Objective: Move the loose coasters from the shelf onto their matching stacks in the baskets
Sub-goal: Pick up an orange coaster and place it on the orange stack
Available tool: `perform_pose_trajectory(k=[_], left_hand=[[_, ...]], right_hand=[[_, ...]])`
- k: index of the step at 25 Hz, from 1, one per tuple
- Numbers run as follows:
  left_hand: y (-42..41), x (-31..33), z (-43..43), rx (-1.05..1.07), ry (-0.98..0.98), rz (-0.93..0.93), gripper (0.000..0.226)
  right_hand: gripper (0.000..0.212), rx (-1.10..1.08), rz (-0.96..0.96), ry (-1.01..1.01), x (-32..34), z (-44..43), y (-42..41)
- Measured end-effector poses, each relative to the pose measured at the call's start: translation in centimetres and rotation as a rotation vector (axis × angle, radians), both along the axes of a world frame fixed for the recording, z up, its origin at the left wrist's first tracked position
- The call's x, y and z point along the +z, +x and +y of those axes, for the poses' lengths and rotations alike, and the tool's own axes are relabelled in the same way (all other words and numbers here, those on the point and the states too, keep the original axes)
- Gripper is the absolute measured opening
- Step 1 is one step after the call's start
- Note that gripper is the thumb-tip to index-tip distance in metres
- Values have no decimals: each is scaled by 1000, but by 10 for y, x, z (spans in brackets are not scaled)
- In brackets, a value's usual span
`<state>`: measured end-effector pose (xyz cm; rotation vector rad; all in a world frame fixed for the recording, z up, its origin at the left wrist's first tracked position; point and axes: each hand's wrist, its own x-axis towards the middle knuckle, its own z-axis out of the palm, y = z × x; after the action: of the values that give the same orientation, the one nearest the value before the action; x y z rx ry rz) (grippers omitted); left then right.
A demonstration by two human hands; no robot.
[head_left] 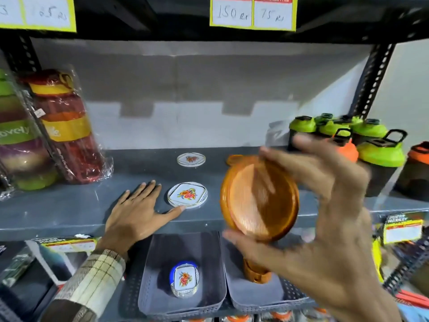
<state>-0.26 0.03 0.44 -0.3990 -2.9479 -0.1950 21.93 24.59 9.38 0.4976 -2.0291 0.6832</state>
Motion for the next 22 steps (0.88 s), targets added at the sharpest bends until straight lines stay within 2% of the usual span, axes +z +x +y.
perform_pose_trajectory(k=[1, 3, 6, 11, 15, 22], left_hand=[[0, -1, 0, -1, 7, 23, 127], [0, -4, 0, -2, 7, 75, 124], [-1, -7, 0, -3, -4, 102, 123], [-3, -8, 1, -10, 19, 122, 123], [-6, -8, -2, -27, 3, 128, 122], [-10, -9, -5, -42, -4, 164, 118]], right_hand=[[113, 10, -5, 25, -13, -1, 5], [112, -20, -137, -26, -61, 0, -5], [100, -75, -303, -17, -129, 18, -22], [90, -188, -645, -62, -203, 53, -53], [90, -261, -803, -118, -244, 77, -86], [102, -380, -1111, -158, -306, 113, -142]])
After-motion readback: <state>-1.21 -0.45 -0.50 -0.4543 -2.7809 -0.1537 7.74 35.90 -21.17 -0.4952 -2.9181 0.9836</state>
